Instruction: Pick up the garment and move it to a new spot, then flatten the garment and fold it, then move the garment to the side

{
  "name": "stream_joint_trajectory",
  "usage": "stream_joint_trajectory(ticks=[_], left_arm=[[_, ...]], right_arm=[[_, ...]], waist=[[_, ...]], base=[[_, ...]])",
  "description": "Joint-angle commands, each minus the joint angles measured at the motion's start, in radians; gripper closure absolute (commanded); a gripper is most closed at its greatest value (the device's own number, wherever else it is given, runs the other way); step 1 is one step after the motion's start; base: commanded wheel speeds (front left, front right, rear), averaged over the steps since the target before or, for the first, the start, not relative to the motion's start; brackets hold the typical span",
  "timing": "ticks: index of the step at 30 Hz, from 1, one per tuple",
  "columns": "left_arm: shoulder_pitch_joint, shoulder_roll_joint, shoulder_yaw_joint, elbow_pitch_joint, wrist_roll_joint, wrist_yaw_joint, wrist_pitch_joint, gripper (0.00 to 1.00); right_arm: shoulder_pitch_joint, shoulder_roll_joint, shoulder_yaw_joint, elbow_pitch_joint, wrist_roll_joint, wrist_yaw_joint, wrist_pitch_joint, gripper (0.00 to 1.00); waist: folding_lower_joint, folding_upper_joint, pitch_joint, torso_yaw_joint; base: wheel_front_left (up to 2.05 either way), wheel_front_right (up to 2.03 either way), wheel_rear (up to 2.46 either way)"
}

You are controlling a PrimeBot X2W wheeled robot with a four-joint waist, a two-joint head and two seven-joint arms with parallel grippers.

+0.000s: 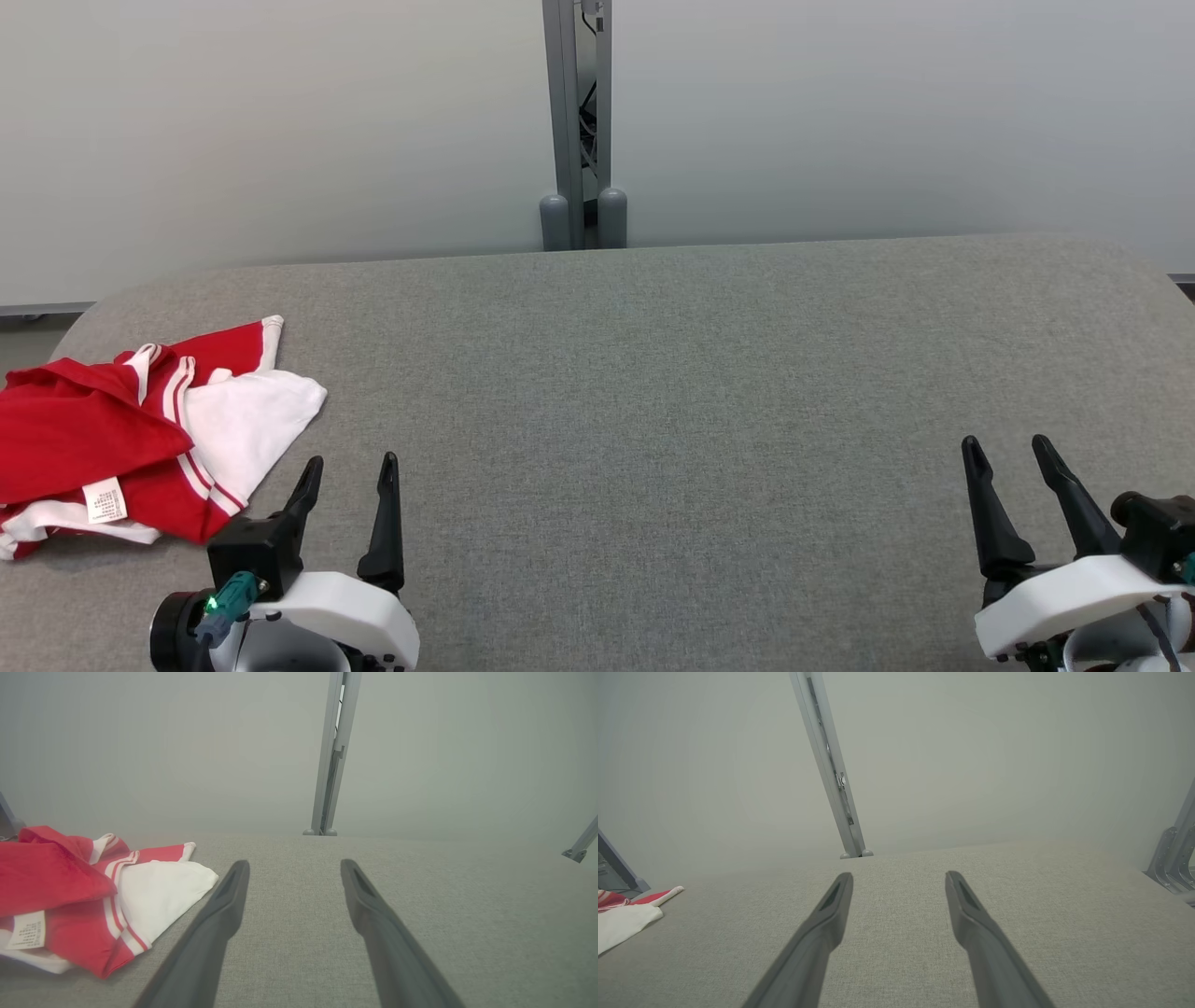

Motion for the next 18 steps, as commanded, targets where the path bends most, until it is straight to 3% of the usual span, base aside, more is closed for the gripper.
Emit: stream_joint_trajectory(ticks=[1, 18], left_arm=[[0.003, 0.008, -0.005, -0.003, 0.022, 0.001, 0.001, 0.0], [0.03, 0.008, -0.024, 0.015, 0.097, 0.01, -0.002, 0.0]], right_arm=[[0.009, 0.001, -0.011, -0.009, -0.026, 0.0, 0.003, 0.0], [0.047, 0.034, -0.055, -0.013, -0.153, 0.0, 0.013, 0.0]], waist=[[0.0, 0.0, -0.001, 0.0], [0.0, 0.0, -0.01, 0.018]], base=[[0.0, 0.0, 0.0], [0.0, 0.0, 0.0]])
